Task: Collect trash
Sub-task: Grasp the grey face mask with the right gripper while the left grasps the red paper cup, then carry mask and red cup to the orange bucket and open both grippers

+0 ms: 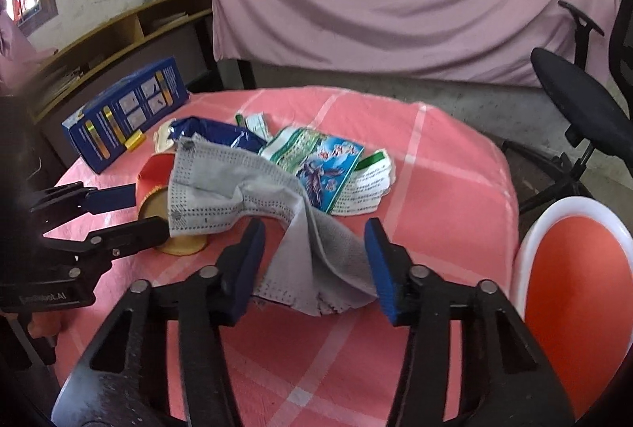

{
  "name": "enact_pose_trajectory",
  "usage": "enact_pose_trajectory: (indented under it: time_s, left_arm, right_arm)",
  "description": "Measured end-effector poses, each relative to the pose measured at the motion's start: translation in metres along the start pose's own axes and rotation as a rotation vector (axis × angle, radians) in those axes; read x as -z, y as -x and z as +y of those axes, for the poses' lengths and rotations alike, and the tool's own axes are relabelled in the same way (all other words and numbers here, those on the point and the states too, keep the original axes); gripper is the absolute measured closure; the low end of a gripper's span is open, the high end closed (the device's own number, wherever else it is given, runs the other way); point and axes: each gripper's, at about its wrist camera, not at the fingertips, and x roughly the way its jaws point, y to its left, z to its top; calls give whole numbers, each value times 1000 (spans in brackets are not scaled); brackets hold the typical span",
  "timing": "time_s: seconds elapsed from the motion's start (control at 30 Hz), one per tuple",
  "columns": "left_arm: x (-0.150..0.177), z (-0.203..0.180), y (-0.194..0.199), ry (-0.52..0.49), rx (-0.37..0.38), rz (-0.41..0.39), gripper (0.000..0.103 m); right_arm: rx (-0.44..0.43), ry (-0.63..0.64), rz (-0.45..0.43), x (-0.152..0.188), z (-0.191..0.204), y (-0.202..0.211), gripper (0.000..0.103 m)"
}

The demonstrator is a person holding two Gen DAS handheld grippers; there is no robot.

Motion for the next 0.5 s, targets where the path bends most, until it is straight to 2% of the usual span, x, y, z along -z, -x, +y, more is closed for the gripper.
enact_pose_trajectory:
  time_s: [0.1, 0.17, 0.27, 0.33, 0.37, 0.5]
  left_arm:
    - [-3, 4, 2, 23, 39, 9, 68]
    - [-7, 7, 5, 27, 50, 9, 78]
    - [-7, 8, 10, 21, 53, -2, 85]
    - [-6, 8, 11, 19, 47, -14, 86]
    - [-6, 8, 13, 20, 40, -19, 87]
    - [-1, 8, 19, 32, 13, -56, 88]
  right_arm:
    - [-6, 7, 41, 0, 1, -7, 41]
    - [-5, 13, 53, 0, 3, -10, 43]
    - [-1, 14, 74, 0, 4, -14, 55]
    - [-3, 13, 71, 0, 4, -13, 72]
    - [-5, 13, 69, 1, 4, -13, 76]
    - [-15, 14, 40, 1, 7, -4, 80]
